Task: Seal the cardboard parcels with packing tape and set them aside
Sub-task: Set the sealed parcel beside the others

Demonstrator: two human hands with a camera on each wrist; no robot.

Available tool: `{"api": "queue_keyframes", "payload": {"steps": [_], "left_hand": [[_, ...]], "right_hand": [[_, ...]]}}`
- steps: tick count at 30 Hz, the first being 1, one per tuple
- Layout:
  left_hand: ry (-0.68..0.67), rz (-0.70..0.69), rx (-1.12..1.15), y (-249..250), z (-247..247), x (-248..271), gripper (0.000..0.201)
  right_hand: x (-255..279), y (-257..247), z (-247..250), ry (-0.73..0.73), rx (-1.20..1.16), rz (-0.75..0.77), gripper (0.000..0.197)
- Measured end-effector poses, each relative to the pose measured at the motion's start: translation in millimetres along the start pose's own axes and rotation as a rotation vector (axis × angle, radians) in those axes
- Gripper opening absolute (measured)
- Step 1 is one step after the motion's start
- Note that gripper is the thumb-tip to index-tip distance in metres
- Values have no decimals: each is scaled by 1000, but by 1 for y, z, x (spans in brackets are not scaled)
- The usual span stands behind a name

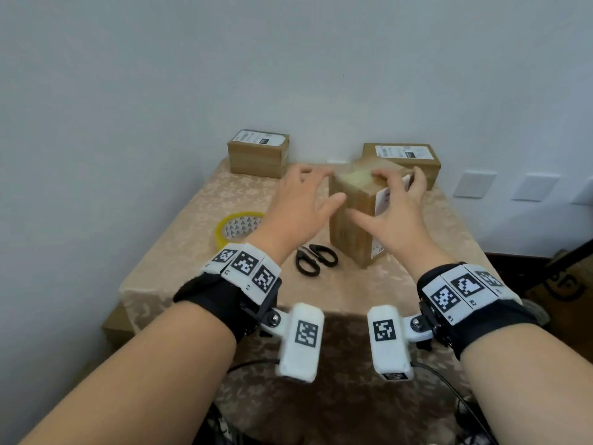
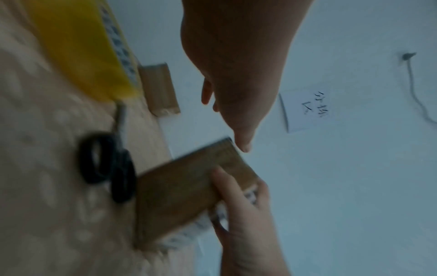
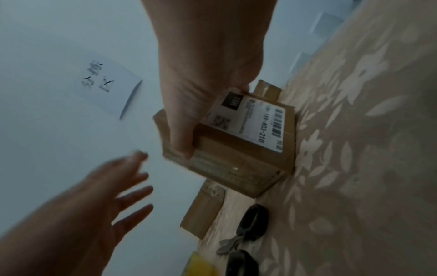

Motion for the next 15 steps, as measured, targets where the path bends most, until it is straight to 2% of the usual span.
{"api": "queue_keyframes", "payload": {"steps": [3, 5, 6, 8, 9, 11, 13, 15], "left_hand": [[-169, 44, 94, 12, -18, -6, 73], [-258, 88, 87, 10, -29, -13, 90], [-280, 118, 107, 7, -32, -17, 95], [-274, 174, 246, -5, -36, -32, 92], [-253, 203, 339, -12, -37, -41, 88], [-190, 305, 501, -33, -38, -60, 91], [-133, 400, 653, -55, -40, -84, 90], [-96, 442, 771, -72, -42, -110, 77]], "right_hand": [[-1, -13, -4, -38, 0, 106, 71], [-5, -26, -10, -82, 4, 177, 87], [-9, -33, -13, -114, -13, 204, 97], [-20, -43, -17, -164, -65, 253, 110], [-27, -46, -18, -181, -59, 281, 108], [-45, -46, -21, -189, 73, 309, 94], [-69, -33, -20, -152, 199, 234, 80], [-95, -16, -18, -106, 142, 106, 70]]}}
Point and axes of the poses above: each hand's wrist, its own x-axis away from the middle knuckle, its own z-axis out of the back of the hand, y = z × x, the point moved 10 cm from there along -x, towards the middle knuckle, and after that the axes turned 11 degrees about -x, right-handed, at the moved point
